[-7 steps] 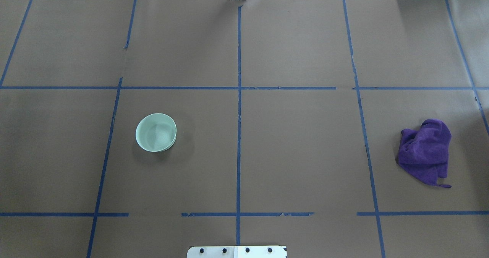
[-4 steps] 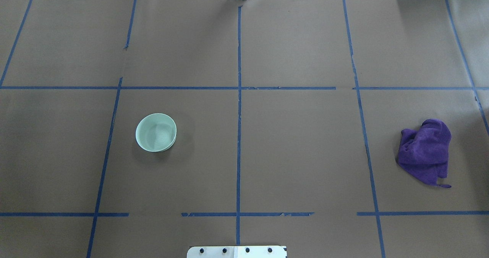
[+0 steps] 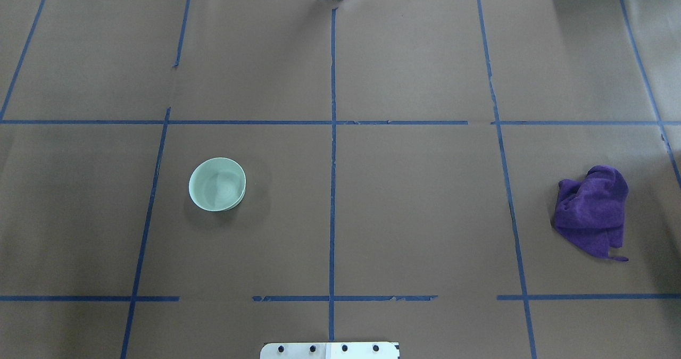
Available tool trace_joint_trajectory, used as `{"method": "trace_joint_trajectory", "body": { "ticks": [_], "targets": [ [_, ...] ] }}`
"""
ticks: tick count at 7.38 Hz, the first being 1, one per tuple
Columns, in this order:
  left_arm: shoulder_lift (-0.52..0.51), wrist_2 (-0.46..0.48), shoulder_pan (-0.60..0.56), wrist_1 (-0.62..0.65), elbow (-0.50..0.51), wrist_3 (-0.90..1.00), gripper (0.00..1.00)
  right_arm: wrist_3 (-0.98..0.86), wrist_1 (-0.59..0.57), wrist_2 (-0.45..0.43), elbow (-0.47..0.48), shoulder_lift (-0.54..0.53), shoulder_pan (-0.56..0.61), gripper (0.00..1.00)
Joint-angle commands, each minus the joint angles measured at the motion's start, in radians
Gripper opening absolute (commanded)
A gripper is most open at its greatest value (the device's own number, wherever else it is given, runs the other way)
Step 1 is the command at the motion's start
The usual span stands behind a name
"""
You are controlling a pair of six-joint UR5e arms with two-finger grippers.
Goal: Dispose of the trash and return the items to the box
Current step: 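Reach the right gripper to the purple cloth and grasp it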
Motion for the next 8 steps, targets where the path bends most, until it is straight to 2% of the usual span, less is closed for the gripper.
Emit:
{"method": "trace_joint_trajectory", "body": {
  "ticks": [1, 3, 5, 6, 7, 8],
  "targets": [
    [-0.007, 0.000, 0.000, 0.020, -0.038, -0.004, 1.00, 0.263, 0.116, -0.151, 0.014, -0.027, -0.234, 1.00],
    [-0.003, 0.000, -0.001, 0.019, -0.049, -0.004, 1.00, 0.484, 0.136, -0.377, 0.104, -0.092, -0.466, 1.00],
    [-0.003, 0.000, -0.001, 0.019, -0.049, -0.004, 1.00, 0.650, 0.106, -0.591, 0.152, -0.098, -0.665, 0.98],
    [-0.003, 0.000, -0.001, 0.019, -0.049, -0.004, 1.00, 0.674, 0.055, -0.649, 0.163, -0.092, -0.709, 0.94],
    [-0.001, 0.000, -0.003, 0.019, -0.049, -0.004, 1.00, 0.674, 0.049, -0.677, 0.157, -0.094, -0.737, 0.87],
    [0.003, 0.000, -0.004, 0.017, -0.050, -0.004, 1.00, 0.672, 0.006, -0.722, 0.157, -0.094, -0.770, 0.64]
  ]
}}
